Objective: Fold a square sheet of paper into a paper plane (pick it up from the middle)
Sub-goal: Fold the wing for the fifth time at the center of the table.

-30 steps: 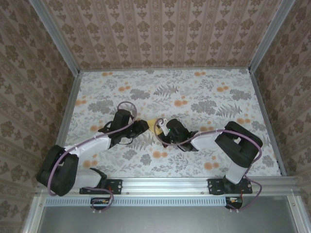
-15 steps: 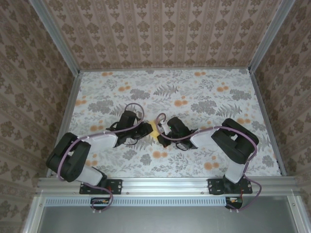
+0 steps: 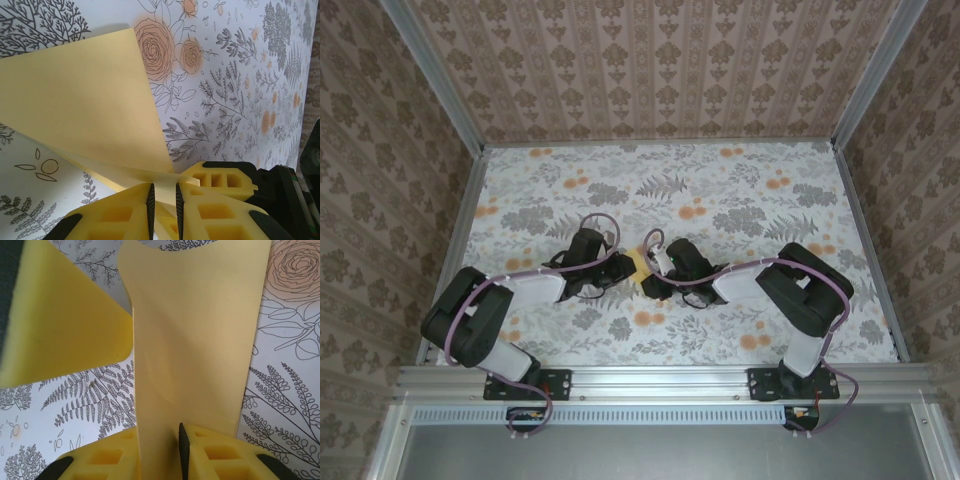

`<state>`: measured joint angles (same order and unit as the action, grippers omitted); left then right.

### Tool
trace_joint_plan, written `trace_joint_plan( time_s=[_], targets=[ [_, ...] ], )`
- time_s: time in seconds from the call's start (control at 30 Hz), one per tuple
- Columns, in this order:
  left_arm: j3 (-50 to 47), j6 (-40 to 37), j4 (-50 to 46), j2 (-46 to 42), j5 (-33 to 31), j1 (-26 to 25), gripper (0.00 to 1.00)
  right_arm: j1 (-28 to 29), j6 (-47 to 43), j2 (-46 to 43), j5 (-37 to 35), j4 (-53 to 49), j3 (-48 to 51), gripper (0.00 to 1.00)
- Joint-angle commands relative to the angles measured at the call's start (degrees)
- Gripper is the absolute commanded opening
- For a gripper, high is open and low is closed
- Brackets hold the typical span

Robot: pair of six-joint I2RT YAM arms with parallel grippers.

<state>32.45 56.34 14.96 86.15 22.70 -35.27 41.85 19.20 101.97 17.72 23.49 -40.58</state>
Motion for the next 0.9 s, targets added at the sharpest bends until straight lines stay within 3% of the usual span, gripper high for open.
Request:
trace_joint_plan(
  time_s=[0.0,0.5,0.87],
  targets=[
    [1.7,0.2,-1.6,0.9,-0.5,-0.2,0.22,-0.5,1.2,-1.5,2.6,-2.1,-1.8,0.27],
    [2.2,0.2,-2.9,1.7,-0.5,-0.1,0.21,-0.7,2.2,-4.5,1.6,-3.5,-2.0,0.36],
    [2.6,0.3,-2.9,1.7,-0.4,-0.2,0.20,-0.8,1.6,-1.5,3.8,-4.6,-3.7,0.34]
  ],
)
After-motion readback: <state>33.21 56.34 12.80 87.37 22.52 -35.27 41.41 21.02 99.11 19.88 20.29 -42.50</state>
